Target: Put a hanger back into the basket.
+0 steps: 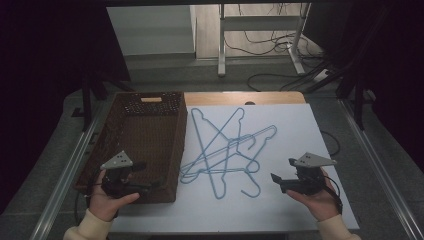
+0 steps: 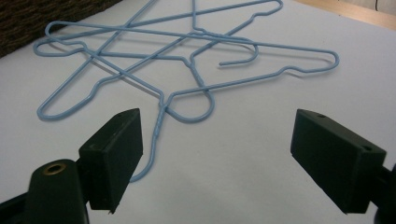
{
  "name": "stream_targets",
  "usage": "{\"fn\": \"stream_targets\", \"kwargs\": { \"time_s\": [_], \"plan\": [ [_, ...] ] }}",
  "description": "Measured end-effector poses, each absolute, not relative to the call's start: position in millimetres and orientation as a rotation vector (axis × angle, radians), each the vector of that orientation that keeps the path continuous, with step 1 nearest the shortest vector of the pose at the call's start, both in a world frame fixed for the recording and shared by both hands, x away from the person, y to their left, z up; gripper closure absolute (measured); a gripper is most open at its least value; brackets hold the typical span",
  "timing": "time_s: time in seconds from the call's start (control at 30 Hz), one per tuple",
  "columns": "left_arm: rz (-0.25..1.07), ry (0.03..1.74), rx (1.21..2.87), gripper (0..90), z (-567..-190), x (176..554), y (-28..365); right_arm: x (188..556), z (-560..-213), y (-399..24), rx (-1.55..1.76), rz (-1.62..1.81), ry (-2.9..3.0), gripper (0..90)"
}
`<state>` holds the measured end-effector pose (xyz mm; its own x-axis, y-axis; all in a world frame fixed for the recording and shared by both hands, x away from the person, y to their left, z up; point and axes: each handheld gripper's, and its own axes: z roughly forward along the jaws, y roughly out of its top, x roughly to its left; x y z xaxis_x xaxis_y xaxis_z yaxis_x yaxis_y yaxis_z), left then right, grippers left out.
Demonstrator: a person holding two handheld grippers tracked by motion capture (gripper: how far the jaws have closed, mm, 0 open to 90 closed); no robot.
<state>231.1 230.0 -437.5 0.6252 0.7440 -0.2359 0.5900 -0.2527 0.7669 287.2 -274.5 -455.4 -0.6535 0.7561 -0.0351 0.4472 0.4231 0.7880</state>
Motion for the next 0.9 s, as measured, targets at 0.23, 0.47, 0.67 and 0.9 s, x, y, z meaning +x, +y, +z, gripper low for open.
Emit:
{"fn": "stream_targets", "kwargs": {
  "time_s": [0.23,0.47,0.67,0.9],
  "plan": [
    [0.218,1.059,1.939,13.6,-436,233,232,291,-458,-277,1.054,1.085,2.304,18.5],
    [0.213,1.065,1.928,14.1,-434,235,232,293,-462,-280,1.079,1.069,2.318,20.3],
    [0.212,1.051,1.940,14.1,-435,230,231,295,-457,-277,1.065,1.070,2.308,22.1],
    [0.224,1.038,1.943,14.5,-431,226,230,291,-456,-268,1.066,1.045,2.321,25.8]
  ]
}}
